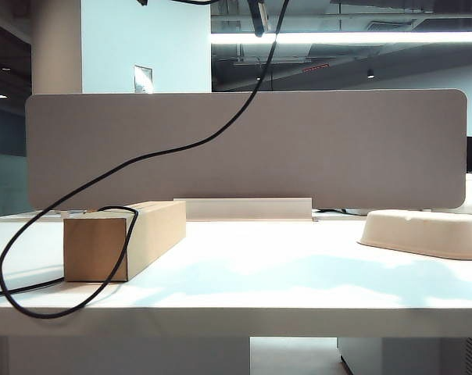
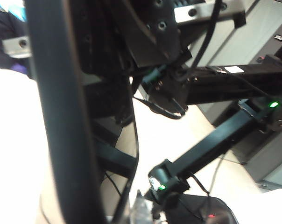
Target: Pick up the charging cable and the phone, plug the charging cable into the charging port on the phone, and finally place them back on the table.
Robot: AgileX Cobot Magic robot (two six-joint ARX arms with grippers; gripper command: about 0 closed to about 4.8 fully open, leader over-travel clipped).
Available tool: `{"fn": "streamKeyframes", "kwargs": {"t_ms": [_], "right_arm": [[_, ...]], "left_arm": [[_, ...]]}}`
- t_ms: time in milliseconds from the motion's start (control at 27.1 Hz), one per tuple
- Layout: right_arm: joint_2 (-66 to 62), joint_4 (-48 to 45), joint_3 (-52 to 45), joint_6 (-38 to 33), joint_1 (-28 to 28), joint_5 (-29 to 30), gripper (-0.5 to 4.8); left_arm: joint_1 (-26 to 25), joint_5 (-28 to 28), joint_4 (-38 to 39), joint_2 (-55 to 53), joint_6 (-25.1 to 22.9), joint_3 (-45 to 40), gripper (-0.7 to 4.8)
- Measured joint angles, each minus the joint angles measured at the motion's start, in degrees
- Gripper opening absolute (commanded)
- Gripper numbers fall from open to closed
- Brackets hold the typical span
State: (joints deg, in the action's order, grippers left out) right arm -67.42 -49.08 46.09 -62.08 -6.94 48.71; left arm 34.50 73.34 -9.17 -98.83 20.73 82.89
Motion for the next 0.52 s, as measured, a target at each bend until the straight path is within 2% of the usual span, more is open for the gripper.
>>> {"fn": "streamKeyframes", "kwargs": {"t_ms": [295,517], "right_arm": [[0.0,3.2,0.1,0.4,0.0,2.5,-0.07],[0.0,5.5,0.1,2.0,-0.1,2.2,-0.07]], "left_arm": [[-0.3,1.8,1.7,-0.1,0.8,-0.2,-0.06],[-1.5,2.4,3.4,-0.2,0.8,-0.4,0.08]]}}
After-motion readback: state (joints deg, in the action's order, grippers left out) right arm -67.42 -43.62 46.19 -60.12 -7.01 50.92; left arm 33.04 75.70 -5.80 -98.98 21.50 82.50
